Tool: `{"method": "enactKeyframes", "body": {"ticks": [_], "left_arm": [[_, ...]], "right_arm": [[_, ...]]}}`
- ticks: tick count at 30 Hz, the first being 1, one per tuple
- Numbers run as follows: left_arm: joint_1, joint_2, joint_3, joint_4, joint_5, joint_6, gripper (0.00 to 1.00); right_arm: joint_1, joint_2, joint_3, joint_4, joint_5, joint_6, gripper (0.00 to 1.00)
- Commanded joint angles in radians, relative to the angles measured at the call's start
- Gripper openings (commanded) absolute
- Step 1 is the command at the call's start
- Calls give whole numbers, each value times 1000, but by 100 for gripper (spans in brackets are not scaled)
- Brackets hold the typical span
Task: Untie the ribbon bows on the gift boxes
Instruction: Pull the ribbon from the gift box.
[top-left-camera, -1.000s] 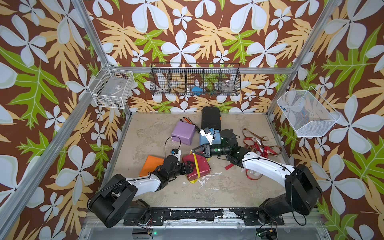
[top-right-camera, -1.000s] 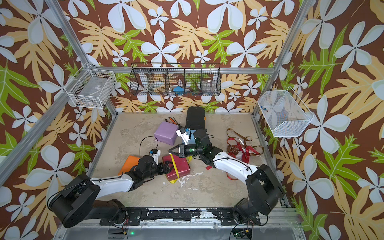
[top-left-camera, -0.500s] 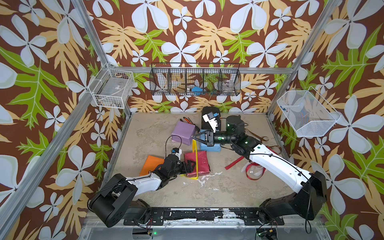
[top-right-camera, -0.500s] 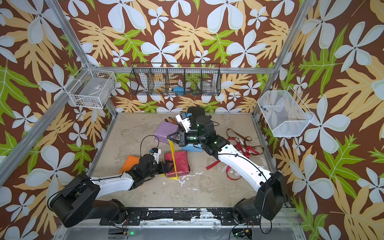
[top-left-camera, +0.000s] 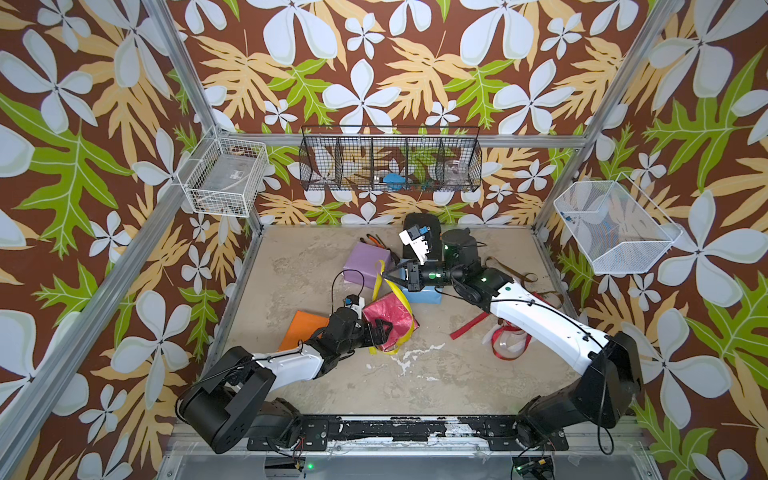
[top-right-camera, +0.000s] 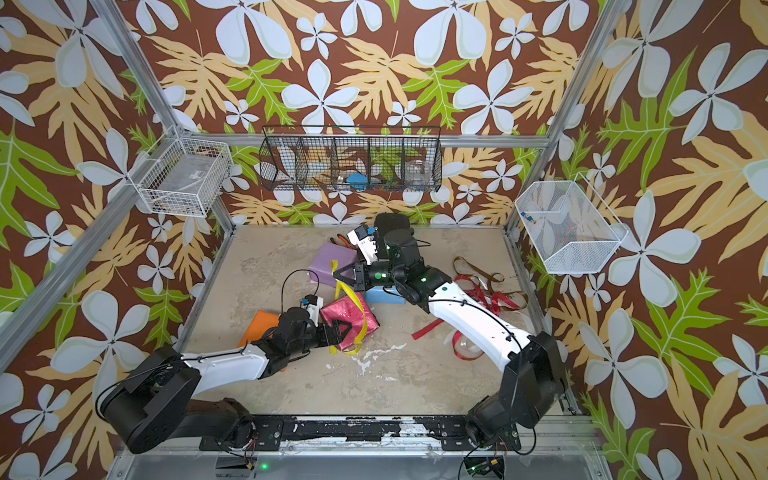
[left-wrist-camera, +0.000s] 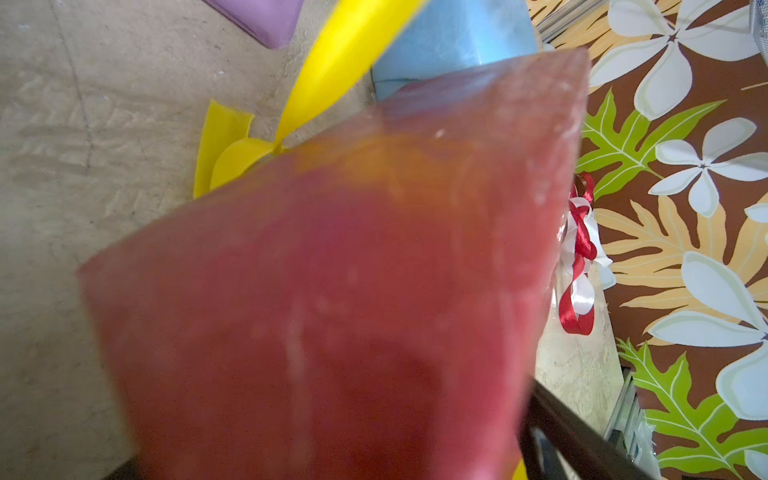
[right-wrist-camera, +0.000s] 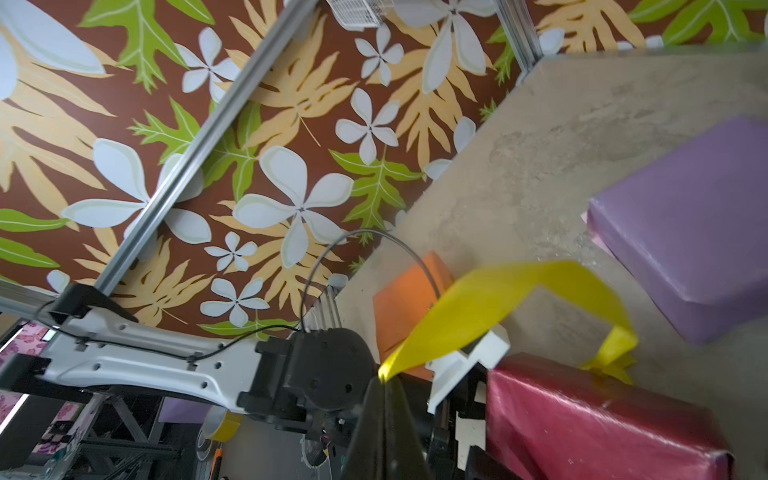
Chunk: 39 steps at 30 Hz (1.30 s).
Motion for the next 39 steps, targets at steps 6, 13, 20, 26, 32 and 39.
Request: {"method": "enactKeyframes", "body": {"ticks": [6, 13, 20, 26, 32, 39], "left_arm": [[2, -77, 47, -156, -64, 27, 100], [2, -171, 115, -254, -131, 57, 100], [2, -137, 111, -245, -137, 54, 100], [2, -46, 141, -200, -175, 50, 100], [2, -19, 141, -179, -263, 20, 100], [1, 64, 118, 26, -107, -13, 100]], "right_arm": [[-2, 19, 65, 5, 24, -49, 0], [-3, 42, 141, -29, 48, -89, 0], [-5, 55, 96, -12, 41, -90, 0], [-3, 48, 80, 12, 15, -72, 0], [-4, 16, 101, -15, 21, -90, 0], [-4, 9, 96, -2, 10, -85, 0]]}}
